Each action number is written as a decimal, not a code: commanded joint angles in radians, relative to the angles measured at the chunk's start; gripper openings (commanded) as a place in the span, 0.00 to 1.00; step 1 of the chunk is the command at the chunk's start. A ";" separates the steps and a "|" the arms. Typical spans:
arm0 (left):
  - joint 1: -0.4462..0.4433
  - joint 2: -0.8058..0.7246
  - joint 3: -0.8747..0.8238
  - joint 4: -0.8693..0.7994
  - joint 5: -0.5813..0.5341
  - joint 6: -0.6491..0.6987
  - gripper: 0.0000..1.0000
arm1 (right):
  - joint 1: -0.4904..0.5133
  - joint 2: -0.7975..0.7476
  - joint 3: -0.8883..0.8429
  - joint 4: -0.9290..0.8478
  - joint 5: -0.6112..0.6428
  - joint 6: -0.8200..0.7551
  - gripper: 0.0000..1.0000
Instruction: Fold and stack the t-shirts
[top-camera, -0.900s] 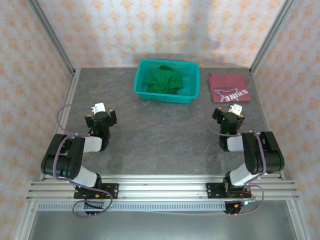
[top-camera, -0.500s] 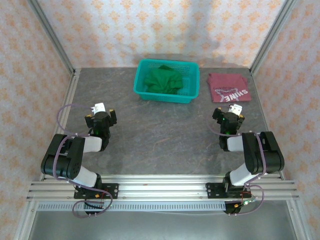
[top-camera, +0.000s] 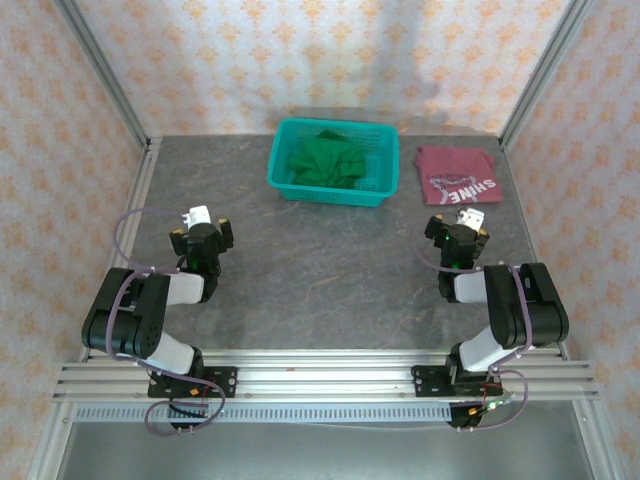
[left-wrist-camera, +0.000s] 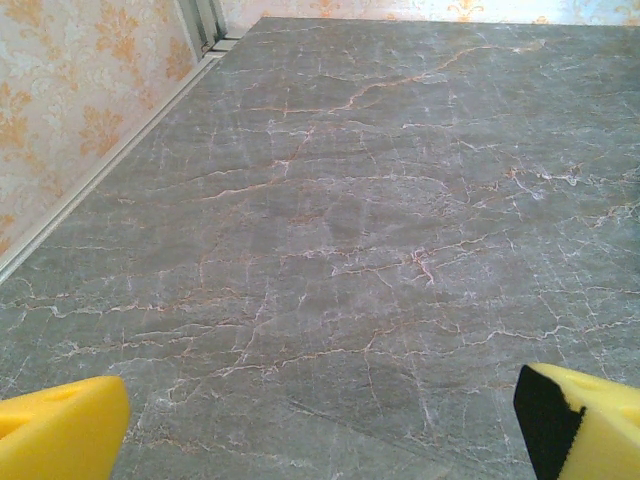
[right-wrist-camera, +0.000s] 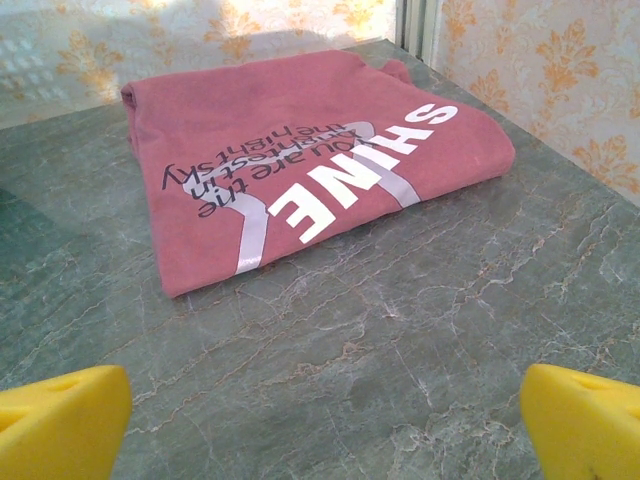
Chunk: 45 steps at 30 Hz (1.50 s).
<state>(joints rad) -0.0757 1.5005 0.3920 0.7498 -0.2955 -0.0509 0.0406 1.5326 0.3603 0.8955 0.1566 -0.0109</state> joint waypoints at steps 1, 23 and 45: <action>-0.002 -0.069 0.064 -0.083 0.032 0.038 1.00 | 0.012 -0.102 0.070 -0.175 0.004 -0.024 0.99; -0.102 0.558 1.684 -1.577 0.450 -0.304 1.00 | 0.179 0.023 1.107 -1.473 -0.583 0.374 1.00; -0.120 0.871 1.802 -1.554 0.389 -0.373 0.24 | 0.368 0.694 1.911 -1.845 -0.491 0.363 1.00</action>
<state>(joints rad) -0.1886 2.3970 2.2494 -0.7864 0.0959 -0.4278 0.4000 2.1681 2.1818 -0.8421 -0.4015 0.3695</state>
